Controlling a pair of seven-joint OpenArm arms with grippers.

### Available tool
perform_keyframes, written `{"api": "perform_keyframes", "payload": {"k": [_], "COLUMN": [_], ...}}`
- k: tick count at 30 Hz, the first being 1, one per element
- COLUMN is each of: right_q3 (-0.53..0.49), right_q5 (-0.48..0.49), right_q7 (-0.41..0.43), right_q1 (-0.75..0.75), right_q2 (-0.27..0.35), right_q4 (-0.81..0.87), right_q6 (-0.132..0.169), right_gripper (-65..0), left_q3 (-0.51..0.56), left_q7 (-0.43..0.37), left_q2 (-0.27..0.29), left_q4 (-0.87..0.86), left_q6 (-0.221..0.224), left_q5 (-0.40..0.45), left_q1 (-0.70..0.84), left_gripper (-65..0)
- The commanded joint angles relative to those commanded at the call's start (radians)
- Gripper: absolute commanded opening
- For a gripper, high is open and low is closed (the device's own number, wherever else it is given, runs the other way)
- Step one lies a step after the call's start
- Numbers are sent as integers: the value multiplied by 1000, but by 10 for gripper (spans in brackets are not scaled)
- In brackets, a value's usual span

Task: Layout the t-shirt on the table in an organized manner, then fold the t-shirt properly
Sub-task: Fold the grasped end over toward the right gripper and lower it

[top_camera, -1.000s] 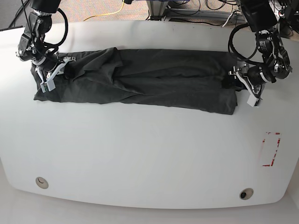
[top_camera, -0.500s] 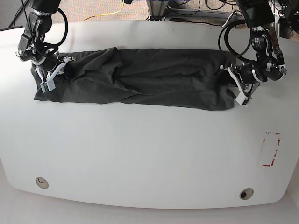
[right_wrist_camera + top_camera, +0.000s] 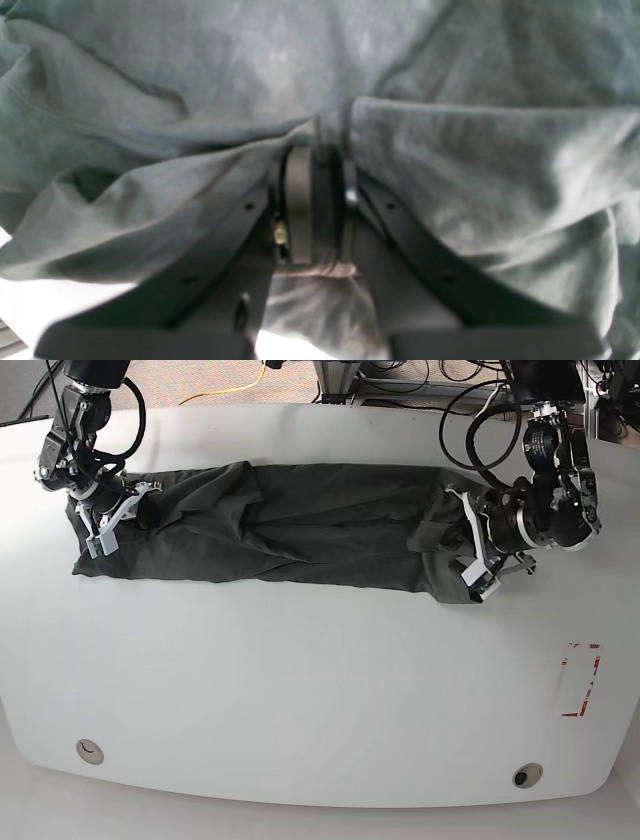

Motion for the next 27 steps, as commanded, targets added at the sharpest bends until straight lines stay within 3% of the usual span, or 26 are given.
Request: {"api": "perform_keyframes", "payload": {"k": [13,19,27], "right_q3": [-2,-2,-3], "right_q5": [0,0,-6], "right_q7": [0,0,0], "right_q1": [2,2,14], "right_q2": [0,-2,-18], "right_q4": [-2,-2,2], "right_q6": [0,0,0], "right_gripper": [-575,-575,-575], "left_q3": [190,222,298], "left_q7": [-2,-3,-9], "left_q2": [149,250,278], "left_q4": [-8,-78,-184], "left_q6": [0,0,0], "left_q5": [8,9,9], "left_q1": [-61,-74,-117], "left_gripper": [-650,-650,-650]}}
